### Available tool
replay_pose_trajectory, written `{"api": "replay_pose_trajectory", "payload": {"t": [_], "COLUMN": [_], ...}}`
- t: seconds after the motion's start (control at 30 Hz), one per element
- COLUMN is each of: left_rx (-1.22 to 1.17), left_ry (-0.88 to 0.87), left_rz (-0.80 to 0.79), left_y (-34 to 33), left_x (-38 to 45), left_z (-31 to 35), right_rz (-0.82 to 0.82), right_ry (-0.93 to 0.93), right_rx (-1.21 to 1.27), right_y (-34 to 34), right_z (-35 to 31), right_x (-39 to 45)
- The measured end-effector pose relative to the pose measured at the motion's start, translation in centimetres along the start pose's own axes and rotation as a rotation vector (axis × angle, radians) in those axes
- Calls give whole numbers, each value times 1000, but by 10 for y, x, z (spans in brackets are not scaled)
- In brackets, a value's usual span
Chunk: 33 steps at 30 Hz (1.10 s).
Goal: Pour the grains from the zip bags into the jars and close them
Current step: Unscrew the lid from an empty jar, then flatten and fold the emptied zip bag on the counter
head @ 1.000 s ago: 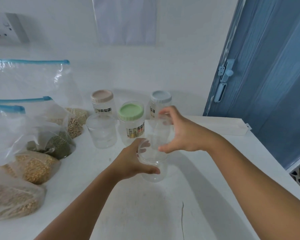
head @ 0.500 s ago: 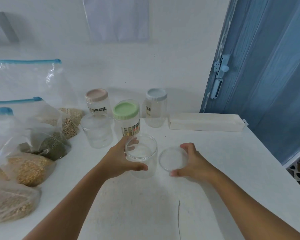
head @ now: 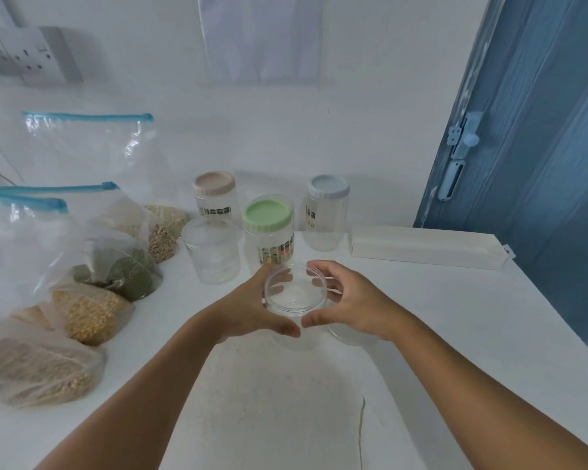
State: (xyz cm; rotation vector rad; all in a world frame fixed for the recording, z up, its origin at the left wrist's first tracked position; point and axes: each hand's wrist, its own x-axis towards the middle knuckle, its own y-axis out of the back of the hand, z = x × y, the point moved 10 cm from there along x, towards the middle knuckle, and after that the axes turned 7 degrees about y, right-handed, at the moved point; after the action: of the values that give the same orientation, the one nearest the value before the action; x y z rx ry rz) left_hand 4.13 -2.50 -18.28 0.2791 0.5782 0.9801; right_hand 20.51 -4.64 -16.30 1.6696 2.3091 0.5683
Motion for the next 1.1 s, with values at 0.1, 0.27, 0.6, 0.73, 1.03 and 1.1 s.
{"api": "replay_pose_trajectory", "payload": {"t": [0.1, 0.27, 0.6, 0.73, 1.03, 1.1], "left_rx": [-1, 106, 630, 635, 540, 497], "left_ry": [1, 75, 207, 247, 376, 405], "left_rz": [19, 86, 405, 468, 695, 770], "left_y": [0, 11, 69, 77, 119, 134], "left_x": [-2, -19, -121, -169, -289, -317], "left_z": [2, -13, -21, -28, -71, -83], "right_rz": [-18, -95, -208, -333, -539, -532], "right_ry": [4, 30, 265, 330, 505, 563], "right_rx": [-20, -191, -580, -638, -605, -533], "right_y": [1, -3, -41, -89, -197, -215], "right_z": [0, -20, -125, -159, -204, -219], "right_x": [0, -3, 28, 38, 37, 35]}}
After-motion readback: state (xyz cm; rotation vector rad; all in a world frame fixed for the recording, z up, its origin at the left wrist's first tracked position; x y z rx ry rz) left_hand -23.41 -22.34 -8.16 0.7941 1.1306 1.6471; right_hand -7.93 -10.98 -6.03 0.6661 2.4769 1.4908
